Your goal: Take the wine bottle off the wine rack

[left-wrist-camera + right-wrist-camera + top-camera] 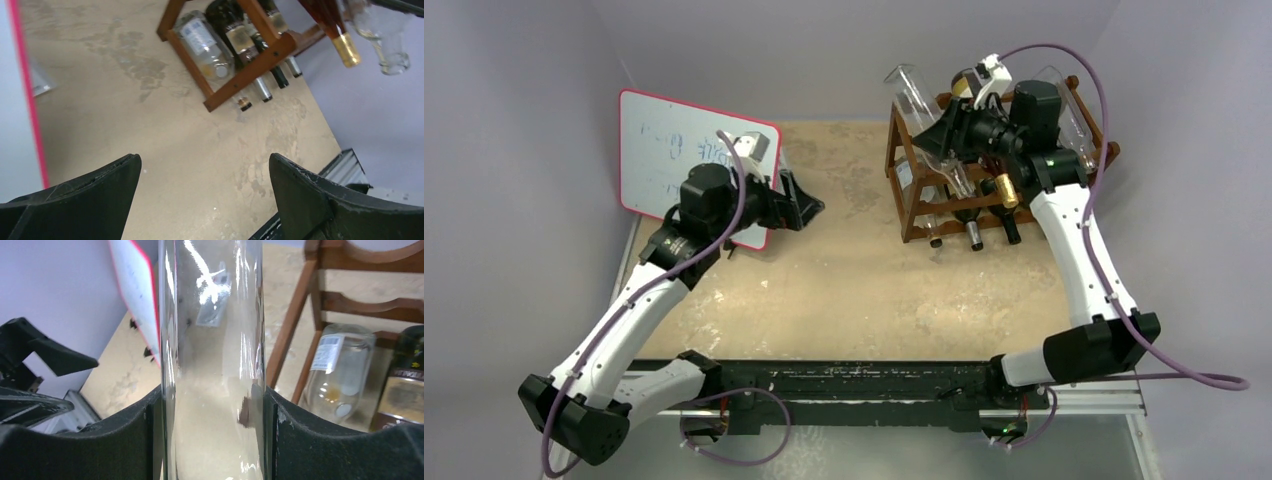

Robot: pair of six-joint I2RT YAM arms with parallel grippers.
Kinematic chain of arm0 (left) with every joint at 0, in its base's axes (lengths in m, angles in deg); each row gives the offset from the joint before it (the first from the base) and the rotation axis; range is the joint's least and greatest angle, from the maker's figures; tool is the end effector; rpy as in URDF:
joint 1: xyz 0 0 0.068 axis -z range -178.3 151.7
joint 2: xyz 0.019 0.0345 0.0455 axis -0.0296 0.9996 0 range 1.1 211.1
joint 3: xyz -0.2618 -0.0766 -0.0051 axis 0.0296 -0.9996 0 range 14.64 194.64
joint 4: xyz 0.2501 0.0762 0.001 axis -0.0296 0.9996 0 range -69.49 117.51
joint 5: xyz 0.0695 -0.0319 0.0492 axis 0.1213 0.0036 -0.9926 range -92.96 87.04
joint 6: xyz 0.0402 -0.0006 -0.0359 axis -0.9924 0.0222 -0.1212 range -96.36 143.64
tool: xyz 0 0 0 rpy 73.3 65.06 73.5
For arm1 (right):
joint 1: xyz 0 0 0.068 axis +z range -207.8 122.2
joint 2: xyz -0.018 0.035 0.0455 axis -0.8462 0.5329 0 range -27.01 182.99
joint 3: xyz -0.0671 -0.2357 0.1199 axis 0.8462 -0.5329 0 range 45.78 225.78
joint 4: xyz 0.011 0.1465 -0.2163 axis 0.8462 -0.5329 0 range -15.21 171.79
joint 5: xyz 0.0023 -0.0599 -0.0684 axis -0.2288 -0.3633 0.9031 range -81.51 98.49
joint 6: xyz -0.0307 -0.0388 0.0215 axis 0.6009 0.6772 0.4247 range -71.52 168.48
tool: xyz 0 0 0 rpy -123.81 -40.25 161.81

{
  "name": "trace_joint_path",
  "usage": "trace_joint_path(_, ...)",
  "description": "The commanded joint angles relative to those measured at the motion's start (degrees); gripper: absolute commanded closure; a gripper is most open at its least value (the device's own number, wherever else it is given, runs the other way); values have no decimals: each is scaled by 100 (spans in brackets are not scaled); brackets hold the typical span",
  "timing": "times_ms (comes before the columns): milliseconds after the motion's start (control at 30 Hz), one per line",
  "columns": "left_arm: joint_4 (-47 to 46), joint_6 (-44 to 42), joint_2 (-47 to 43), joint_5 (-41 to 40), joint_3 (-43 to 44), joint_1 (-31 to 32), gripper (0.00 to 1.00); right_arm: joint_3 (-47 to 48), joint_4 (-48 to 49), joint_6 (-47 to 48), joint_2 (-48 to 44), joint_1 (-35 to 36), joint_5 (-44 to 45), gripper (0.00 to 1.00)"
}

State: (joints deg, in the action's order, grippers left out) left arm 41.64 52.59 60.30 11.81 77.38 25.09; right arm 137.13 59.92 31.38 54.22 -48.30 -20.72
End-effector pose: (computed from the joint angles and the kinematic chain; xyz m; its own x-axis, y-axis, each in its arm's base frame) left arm 0.2065 -0.0993 0.3826 -0.5364 -0.2778 -0.7969 0.3969 0.7503 -0.5287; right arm 0.3062 0.0688 0.4552 -0.3728 0.1978 -0.9066 -0.5291 0.7573 0.3828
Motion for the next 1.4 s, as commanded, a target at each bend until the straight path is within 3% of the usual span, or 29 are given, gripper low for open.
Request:
trace_joint_path(0, -853, -465, -72, -196, -239, 743, 0, 26, -94, 193, -339, 199, -725, 100)
trace_joint_path(133, -1023, -629, -91, -663, -454, 1216, 0, -184, -230, 225, -560, 447, -592, 100)
trace_joint_path(333, -171, -348, 308, -1326, -292, 1246, 0, -851, -209, 217, -721, 980, -353, 100)
trace_joint_path(533, 51, -403, -356, -1888, -751, 1246, 3, -1578, 12, 45, -867, 1534, -113, 100)
trace_joint_path(800, 172, -1295, -804, -880, -912, 1252, 0, -2227, 281, -114, -968, 1931, -58, 100)
trace_joint_path(1000, -392, -2881, -898, -189, -1062, 1672, 0, -1838, -232, 328, -514, 1966, -104, 100)
trace_joint_path(1233, -269, -5272, -889, -374, -1105, 2181, 0, -1486, -862, 939, -35, 1965, -517, 100)
trace_joint_path(1367, -210, -6114, -772, -591, -1193, 2478, 0, -1678, -834, 1039, -75, 1963, -790, 100)
